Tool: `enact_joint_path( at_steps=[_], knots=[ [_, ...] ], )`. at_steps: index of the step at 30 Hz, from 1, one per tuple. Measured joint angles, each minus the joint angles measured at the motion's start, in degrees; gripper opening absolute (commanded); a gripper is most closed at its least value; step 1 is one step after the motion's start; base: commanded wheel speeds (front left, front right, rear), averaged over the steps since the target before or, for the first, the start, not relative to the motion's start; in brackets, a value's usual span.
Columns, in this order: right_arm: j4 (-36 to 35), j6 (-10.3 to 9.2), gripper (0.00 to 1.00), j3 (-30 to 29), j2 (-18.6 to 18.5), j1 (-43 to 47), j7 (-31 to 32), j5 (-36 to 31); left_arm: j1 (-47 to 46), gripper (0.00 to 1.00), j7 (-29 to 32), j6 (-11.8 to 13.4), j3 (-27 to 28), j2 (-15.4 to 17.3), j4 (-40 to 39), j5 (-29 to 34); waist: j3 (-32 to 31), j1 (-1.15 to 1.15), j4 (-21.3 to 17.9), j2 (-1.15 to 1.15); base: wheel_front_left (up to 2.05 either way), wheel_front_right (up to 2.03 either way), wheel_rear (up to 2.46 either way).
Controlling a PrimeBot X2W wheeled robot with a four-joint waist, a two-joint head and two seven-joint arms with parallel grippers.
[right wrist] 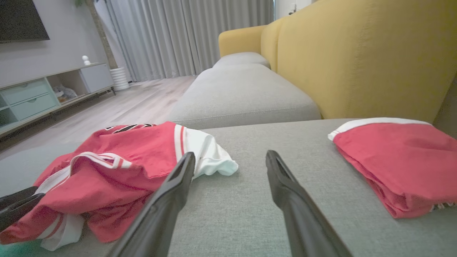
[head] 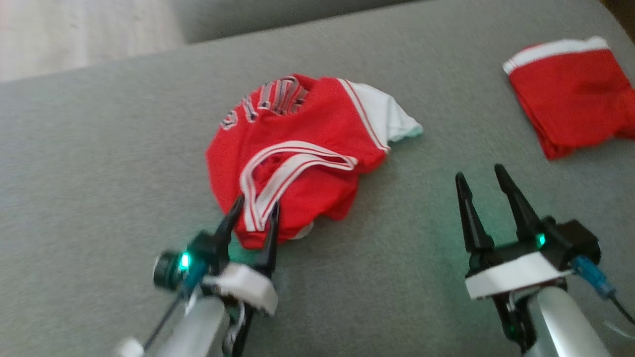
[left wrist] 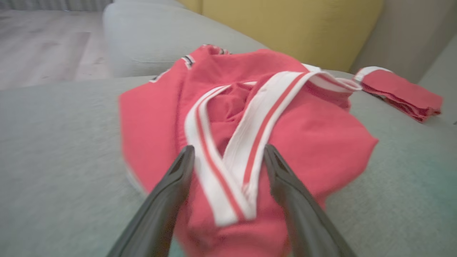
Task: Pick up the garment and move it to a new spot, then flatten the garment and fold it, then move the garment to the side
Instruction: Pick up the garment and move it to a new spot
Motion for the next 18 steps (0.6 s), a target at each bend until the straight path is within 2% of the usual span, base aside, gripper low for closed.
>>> enact_joint_path(
  at_steps=[4,7,10,14,18],
  knots=[
    [0.97,0.00,1.00,-0.01,-0.37,2.54,0.00,-0.01,5.20,1.00,-1.46,3.27,1.31,-0.46,-2.10,0.00,-3.45,0.00,2.60,0.00,0.00,0.00,0.00],
    [1.29,0.00,1.00,-0.14,-0.34,5.00,0.00,0.00,9.78,1.00,-1.51,5.73,5.26,-0.78,-10.59,1.26,-6.25,0.00,4.59,0.00,0.00,0.00,0.00],
    [1.38,0.00,1.00,-0.25,-0.14,7.00,0.00,0.00,15.12,1.00,-1.55,7.11,9.40,-0.81,-17.03,3.47,-8.95,-0.01,6.45,0.00,0.00,0.00,0.00],
    [0.65,0.00,1.00,-0.55,0.73,8.64,0.00,0.03,22.63,1.00,-1.58,7.79,13.65,-0.81,-22.61,5.75,-11.68,-0.01,8.47,0.00,0.00,0.00,0.00],
    [-0.77,0.00,1.00,-1.51,1.38,10.76,0.00,0.18,26.26,1.00,-1.58,7.76,16.24,-0.78,-26.66,8.00,-13.57,-0.01,9.87,0.00,0.00,0.00,0.00]
  ],
)
